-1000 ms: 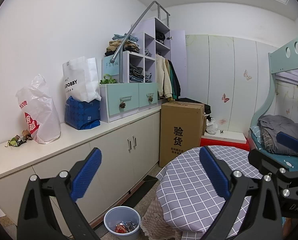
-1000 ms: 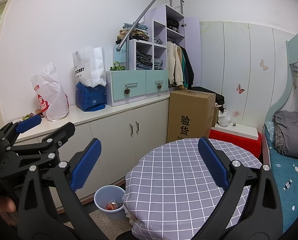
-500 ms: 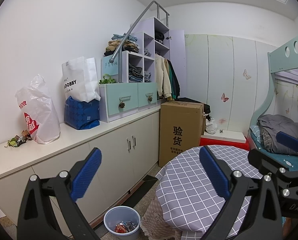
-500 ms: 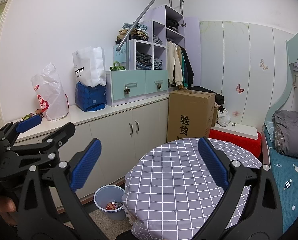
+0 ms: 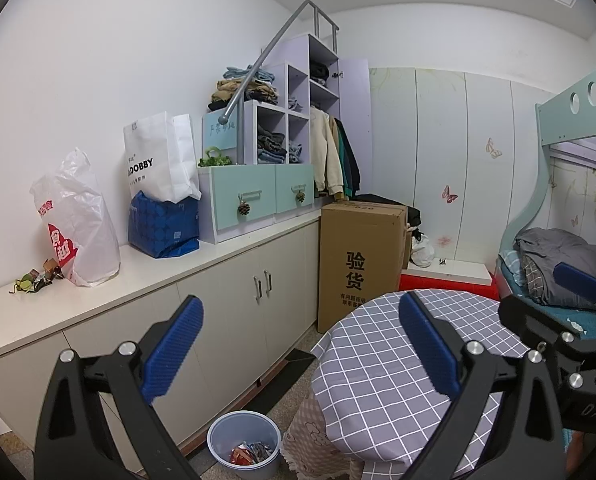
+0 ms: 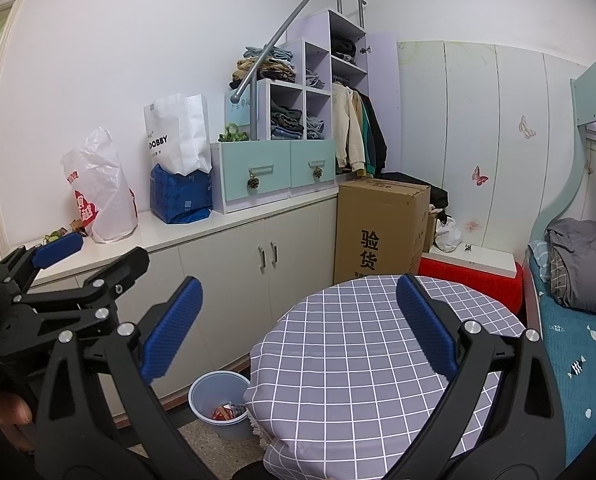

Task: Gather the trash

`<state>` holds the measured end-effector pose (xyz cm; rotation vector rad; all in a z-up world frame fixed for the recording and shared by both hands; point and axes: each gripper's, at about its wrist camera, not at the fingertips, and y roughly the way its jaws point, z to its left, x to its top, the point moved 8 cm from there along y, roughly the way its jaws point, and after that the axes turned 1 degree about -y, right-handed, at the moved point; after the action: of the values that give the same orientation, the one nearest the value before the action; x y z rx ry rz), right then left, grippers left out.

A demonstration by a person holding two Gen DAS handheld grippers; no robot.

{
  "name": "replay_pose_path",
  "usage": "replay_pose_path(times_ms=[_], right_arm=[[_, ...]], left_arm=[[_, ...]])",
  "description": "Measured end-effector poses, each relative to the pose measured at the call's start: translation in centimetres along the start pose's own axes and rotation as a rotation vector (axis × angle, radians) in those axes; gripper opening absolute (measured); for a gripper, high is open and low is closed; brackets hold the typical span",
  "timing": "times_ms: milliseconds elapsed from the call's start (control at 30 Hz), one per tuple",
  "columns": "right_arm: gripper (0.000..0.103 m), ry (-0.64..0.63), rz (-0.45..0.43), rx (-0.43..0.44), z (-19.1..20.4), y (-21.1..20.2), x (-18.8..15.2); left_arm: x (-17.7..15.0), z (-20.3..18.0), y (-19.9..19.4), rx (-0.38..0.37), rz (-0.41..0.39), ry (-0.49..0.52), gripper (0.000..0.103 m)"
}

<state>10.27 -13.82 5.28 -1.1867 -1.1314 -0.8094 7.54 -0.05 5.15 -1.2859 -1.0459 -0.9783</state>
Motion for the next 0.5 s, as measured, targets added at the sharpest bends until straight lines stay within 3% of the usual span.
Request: replay_pose_path(times_ms=[500], right_arm=[[0.095, 0.001, 0.0, -0.001, -0.03, 0.0, -0.03]], left_arm=[[-0.17, -0.2, 0.09, -0.003, 0.001, 0.005, 0.096]])
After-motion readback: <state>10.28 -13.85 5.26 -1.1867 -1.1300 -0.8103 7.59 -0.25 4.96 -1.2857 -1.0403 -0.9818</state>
